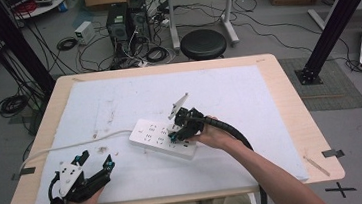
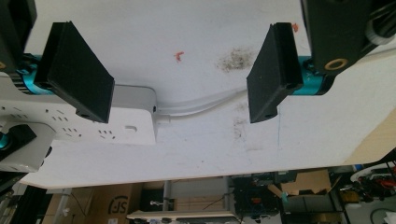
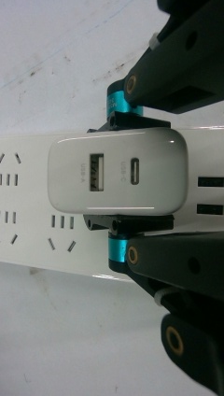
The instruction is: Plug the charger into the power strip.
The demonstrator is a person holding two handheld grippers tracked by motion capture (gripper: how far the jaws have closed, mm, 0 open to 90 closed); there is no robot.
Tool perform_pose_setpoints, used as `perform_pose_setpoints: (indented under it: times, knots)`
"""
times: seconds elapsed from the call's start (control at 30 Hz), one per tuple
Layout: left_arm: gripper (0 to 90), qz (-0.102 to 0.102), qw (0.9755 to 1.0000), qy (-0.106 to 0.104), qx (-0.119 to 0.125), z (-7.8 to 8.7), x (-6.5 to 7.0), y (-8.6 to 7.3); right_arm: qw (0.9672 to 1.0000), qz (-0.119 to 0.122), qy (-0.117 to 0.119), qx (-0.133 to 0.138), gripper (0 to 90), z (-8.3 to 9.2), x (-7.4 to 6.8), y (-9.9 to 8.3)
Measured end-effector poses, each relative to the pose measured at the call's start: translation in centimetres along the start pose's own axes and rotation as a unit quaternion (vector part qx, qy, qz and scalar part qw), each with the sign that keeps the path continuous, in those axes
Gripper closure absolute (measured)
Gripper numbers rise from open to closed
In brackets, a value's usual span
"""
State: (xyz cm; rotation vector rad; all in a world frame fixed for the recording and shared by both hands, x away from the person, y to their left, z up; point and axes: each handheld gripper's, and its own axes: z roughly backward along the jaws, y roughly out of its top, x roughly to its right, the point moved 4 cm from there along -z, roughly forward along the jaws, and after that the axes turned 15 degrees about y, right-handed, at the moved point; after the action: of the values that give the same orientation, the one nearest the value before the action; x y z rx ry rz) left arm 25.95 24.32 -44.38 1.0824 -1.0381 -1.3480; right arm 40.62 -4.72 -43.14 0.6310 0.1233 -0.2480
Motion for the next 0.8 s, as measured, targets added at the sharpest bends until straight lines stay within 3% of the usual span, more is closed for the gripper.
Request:
perform_pose_setpoints:
  times: [0.1,0.23,0.37,0.4,0.5,0.8]
  knots:
    - [23.4,-0.001,1.0000,0.000,-0.001,-0.01,-0.01,-0.07,1.0000,0.000,-0.004,0.005,64.0,-0.07,-0.08,-0.06]
    - [23.4,0.001,1.0000,0.000,-0.001,0.04,0.03,-0.08,0.9998,-0.008,0.016,0.005,63.8,-0.05,0.33,-0.07]
    - [23.5,0.000,1.0000,0.000,0.000,-0.03,0.02,0.07,0.9997,-0.010,0.020,0.007,63.5,-0.06,0.39,-0.08]
    - [23.5,0.000,1.0000,0.000,0.000,-0.08,-0.02,0.06,0.9998,-0.004,0.018,0.011,63.5,-0.06,0.47,-0.13]
    - [23.5,0.002,1.0000,0.001,0.001,-0.23,-0.09,0.06,0.9990,-0.021,0.020,0.033,63.3,-0.07,0.44,-0.36]
    - [23.4,0.001,1.0000,0.001,0.001,-0.30,-0.19,0.29,0.9991,-0.020,0.022,0.030,62.7,0.01,0.48,-0.28]
